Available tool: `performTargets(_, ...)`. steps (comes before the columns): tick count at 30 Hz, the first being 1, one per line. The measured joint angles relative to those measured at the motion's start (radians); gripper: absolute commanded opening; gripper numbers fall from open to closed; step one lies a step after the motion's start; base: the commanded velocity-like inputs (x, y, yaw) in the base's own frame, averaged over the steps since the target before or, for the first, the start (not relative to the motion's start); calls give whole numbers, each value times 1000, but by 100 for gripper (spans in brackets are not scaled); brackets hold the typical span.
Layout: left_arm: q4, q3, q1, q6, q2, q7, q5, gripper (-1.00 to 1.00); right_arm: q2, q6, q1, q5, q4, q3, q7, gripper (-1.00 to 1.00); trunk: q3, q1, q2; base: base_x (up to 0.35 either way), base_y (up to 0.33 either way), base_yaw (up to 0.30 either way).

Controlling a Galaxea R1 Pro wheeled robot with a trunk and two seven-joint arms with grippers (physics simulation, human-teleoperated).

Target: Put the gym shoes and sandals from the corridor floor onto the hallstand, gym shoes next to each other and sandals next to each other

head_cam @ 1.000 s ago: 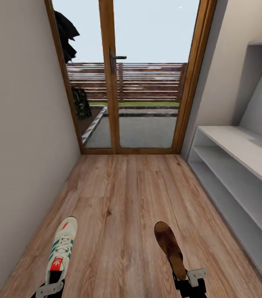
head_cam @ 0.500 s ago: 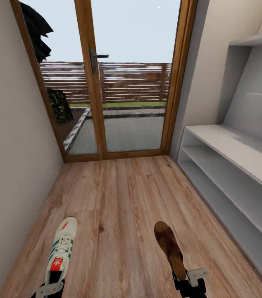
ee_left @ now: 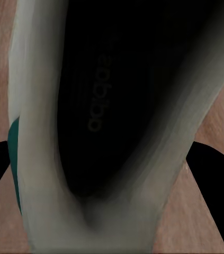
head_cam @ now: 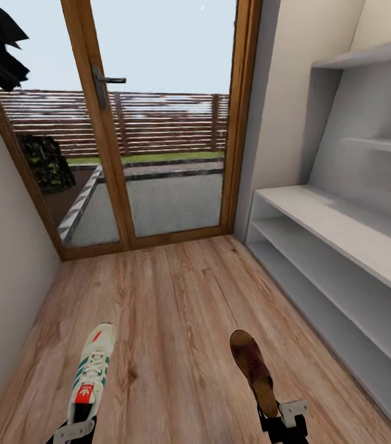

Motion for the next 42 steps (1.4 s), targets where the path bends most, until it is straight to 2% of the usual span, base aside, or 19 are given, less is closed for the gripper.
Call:
performTargets(10,0,0,0,0,0,0,0,-100,0,0,0,0,0,0,0,-100,0,0,0,248,105,-269)
performTargets(36,0,0,0,0,0,0,0,-100,0,0,0,0,0,0,0,-100,0,1,0,9,4,-269)
performTargets(42,0,0,0,0,0,0,0,-100,0,0,0,0,0,0,0,-100,0,0,0,91,228,-269)
